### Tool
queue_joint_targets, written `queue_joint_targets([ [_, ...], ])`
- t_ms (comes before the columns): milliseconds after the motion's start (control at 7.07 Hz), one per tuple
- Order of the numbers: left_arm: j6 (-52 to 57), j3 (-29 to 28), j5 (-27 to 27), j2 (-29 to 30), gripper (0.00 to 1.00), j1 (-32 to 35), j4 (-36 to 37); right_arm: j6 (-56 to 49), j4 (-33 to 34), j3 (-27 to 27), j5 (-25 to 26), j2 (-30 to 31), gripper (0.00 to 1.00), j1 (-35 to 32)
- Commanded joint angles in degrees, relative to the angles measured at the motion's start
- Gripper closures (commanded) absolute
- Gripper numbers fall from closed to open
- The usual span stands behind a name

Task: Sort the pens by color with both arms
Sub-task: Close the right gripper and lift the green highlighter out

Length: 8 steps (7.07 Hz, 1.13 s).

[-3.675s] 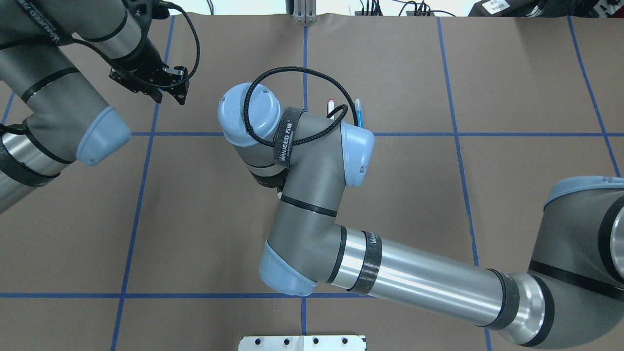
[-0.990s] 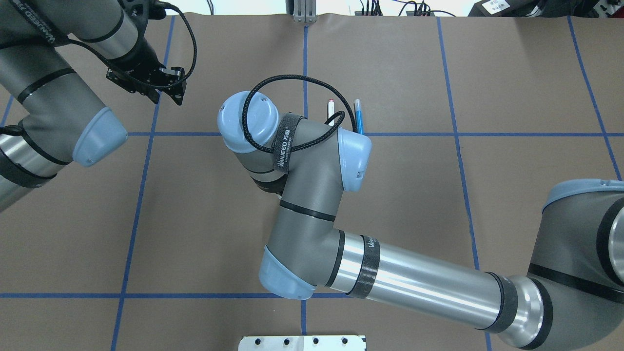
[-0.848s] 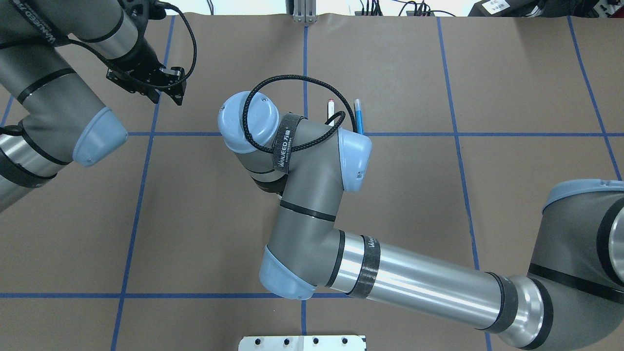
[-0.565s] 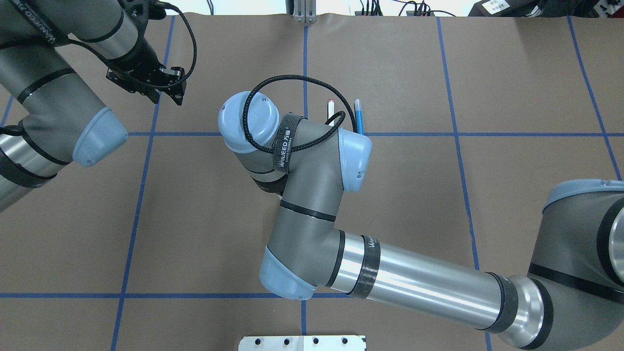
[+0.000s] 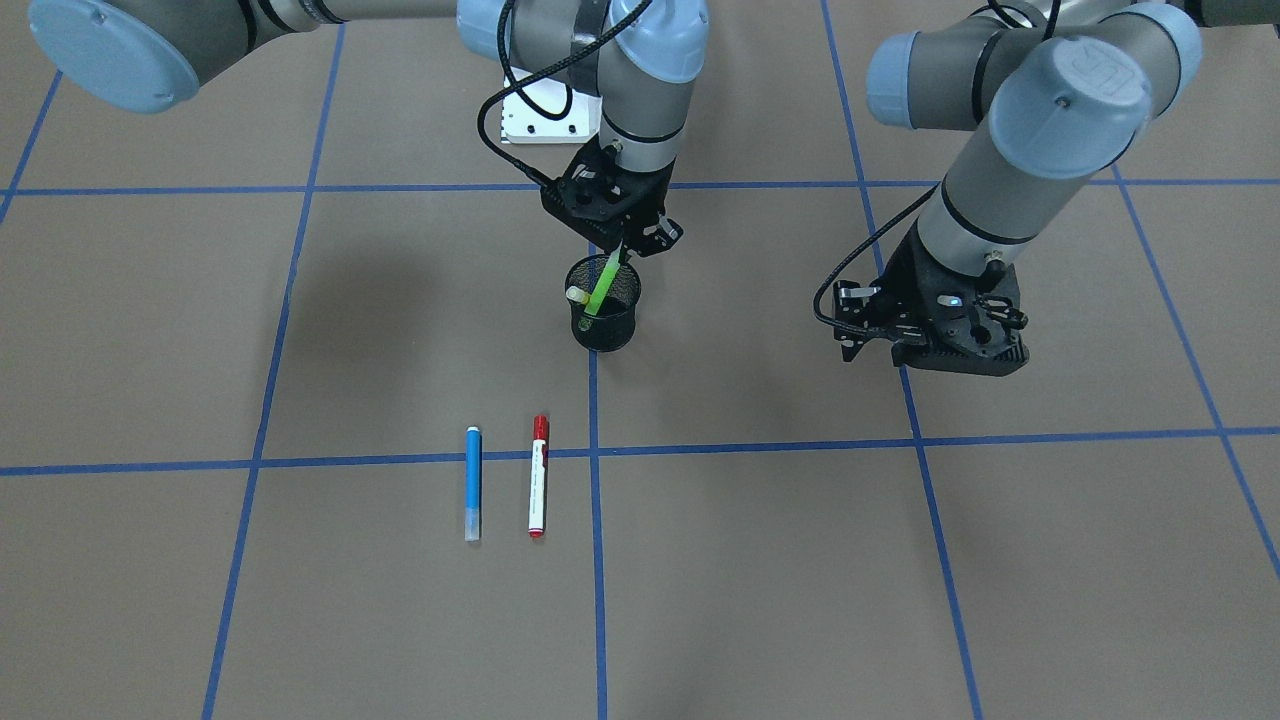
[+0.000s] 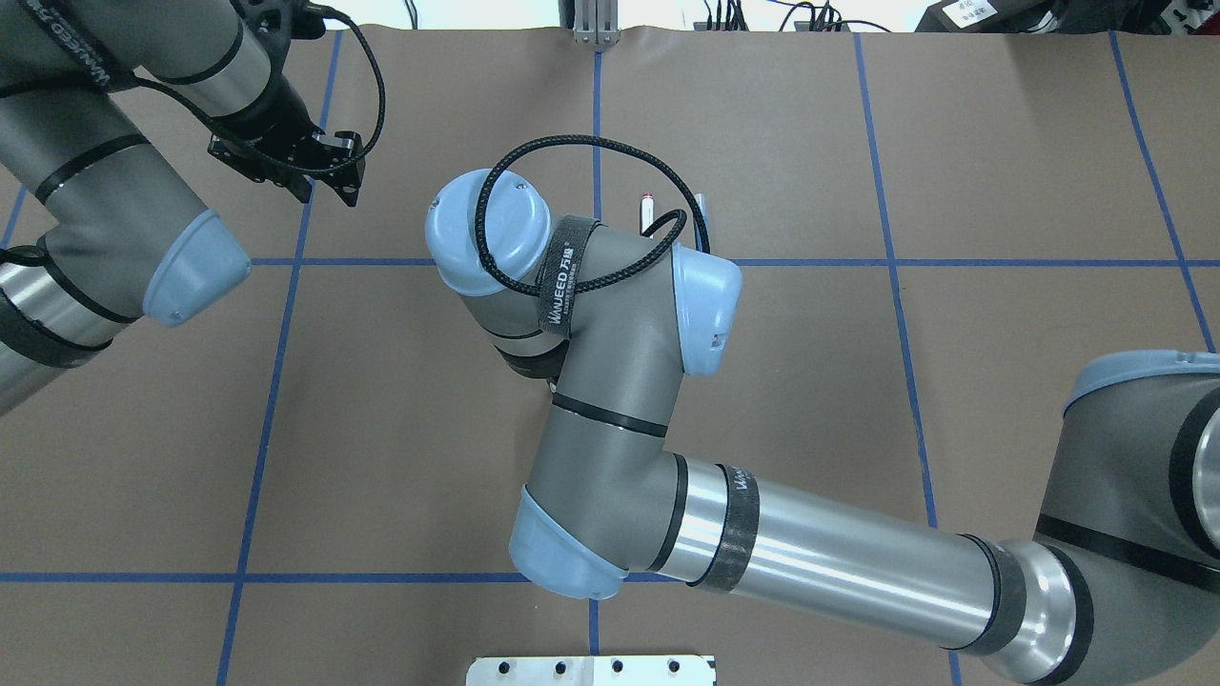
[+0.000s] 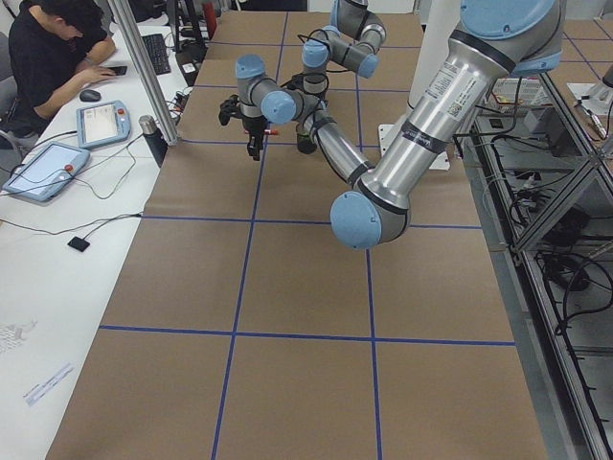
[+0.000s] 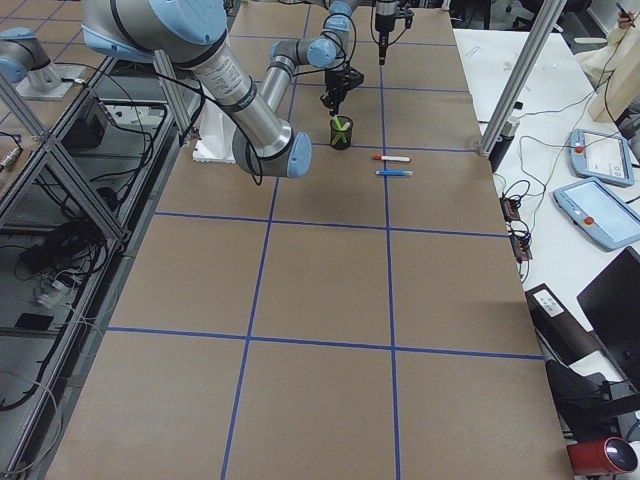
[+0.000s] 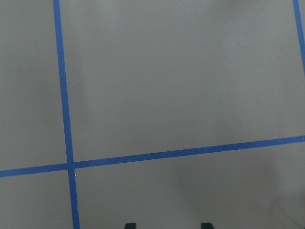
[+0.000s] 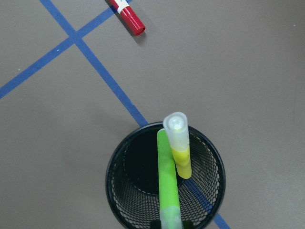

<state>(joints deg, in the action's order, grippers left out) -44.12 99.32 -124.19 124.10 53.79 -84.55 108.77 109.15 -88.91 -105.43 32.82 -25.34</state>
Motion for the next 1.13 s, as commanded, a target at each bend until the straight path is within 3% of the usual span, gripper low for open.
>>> queue_joint_targets([
  [0, -0.09, 0.00, 0.00, 0.00, 0.44, -0.09, 0.00, -0.13, 2.38, -4.67, 0.14, -0.30, 1.00, -0.32],
  [565, -0.18, 0.00, 0.18, -0.62, 0.43, -0.44, -0.08, -8.37, 2.03, -9.78, 7.50, -0.92, 0.97, -3.12],
  [990, -0.44, 0.00, 0.18, -0.62, 0.43, -0.62, -0.08, -18.63, -1.10, -10.06, 14.79, -0.57, 0.97, -5.33],
])
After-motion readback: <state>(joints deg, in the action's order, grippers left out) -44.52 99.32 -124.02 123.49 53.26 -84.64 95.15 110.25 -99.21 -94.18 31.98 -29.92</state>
